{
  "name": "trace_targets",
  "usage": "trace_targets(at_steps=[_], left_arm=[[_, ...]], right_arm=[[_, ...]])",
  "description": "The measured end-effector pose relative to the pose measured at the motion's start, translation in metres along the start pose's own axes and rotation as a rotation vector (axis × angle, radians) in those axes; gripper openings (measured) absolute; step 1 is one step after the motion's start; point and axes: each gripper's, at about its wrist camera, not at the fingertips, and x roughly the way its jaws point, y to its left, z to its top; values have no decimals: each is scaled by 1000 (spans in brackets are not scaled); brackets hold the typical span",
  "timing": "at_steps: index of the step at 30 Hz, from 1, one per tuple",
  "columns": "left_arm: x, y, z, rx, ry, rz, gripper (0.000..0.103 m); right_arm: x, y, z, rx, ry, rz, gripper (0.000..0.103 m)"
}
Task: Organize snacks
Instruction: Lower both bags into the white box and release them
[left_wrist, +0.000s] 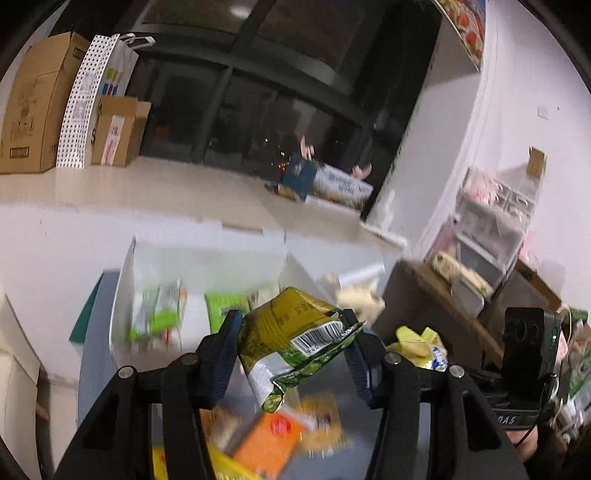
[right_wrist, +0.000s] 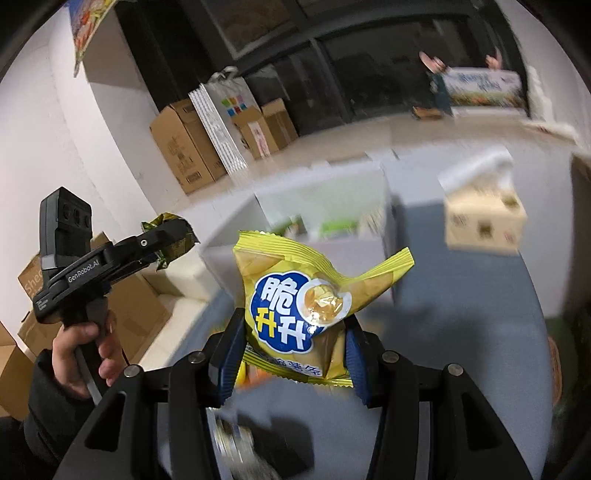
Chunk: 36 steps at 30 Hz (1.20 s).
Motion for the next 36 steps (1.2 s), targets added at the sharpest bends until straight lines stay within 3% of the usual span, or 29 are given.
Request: trace_targets(at_steps=[4,6,11,12,13,14,15,16,17,22,30,36], left_arm=[[27,13,34,-10,-4,29,58],[43,21,44,-23,9,23,58],[78,34,51,-36,66,51,61],[85,37,49,-45,100,54,65],[94,41,48,-58,150,80,78],[97,45,46,-65,165,101,87],[96,46,43,-66,161,102,102],[93,49,40,-69,146,96,103],[89,53,38,-75,137,106,103],[79,55,32,-80,129,101,103],[53,30,29,-1,114,127,103],[21,3,7,39,120,128,103]], right_arm=[[35,1,49,24,-16,10,54],[59,-5,71,50,5,-29,54],[100,-20,102,82,33,-52,54],[107,-24,107,101,43,-45,55],[112,-27,109,109,59,-47,59],[117,-29,111,114,74,-64,69],[118,-33,112,122,63,-110,79],[115,-34,112,128,40,-125,98],[112,-37,111,130,15,-114,102],[100,-42,104,130,22,-95,103],[78,-16,97,23,-2,-107,103],[42,8,70,-50,-26,-43,103]])
